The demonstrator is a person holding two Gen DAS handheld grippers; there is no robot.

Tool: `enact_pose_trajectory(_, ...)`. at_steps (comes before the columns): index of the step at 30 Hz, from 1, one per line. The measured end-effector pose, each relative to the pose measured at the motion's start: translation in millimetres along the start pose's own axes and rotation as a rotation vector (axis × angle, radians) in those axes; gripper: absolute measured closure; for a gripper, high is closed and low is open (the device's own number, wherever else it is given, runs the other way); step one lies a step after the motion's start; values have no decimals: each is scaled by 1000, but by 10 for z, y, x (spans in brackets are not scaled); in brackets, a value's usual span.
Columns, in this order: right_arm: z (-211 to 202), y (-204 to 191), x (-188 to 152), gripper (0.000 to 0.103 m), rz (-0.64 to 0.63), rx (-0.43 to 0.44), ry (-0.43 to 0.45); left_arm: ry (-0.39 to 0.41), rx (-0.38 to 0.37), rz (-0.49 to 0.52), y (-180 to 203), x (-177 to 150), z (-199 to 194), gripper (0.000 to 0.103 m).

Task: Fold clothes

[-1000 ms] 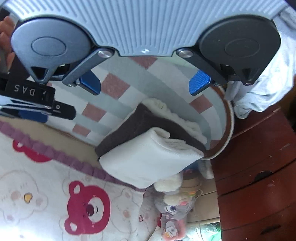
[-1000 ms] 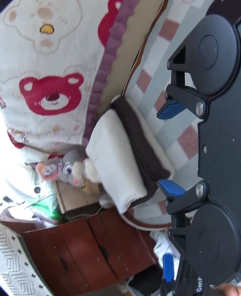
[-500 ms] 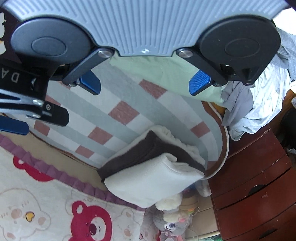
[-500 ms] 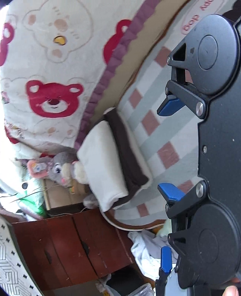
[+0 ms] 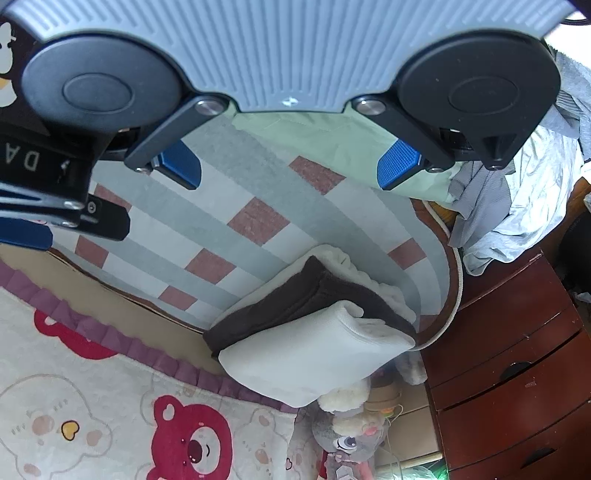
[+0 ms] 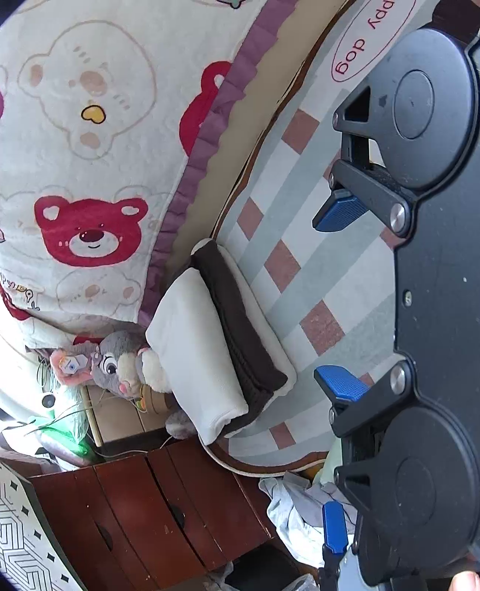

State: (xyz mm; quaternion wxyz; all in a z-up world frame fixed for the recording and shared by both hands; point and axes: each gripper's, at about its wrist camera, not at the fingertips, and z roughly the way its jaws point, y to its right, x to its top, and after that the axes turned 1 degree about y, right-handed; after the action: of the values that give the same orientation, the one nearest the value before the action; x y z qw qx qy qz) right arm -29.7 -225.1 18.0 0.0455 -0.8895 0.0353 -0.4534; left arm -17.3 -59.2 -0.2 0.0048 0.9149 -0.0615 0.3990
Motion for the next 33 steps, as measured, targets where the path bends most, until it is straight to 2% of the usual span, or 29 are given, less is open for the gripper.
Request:
enact_pose_trajectory(10, -20, -39, 2, 20, -15, -37, 3, -25, 4, -14, 29, -1, 14, 0)
enact_pose_trajectory(29, -110, -48, -11, 20, -4, -48, 1, -18, -5, -9, 41, -15, -56, 0)
enact_pose_trajectory(33, -126, -44, -6, 20, 16, -49, -19, -46, -20, -7, 45, 8, -73, 0)
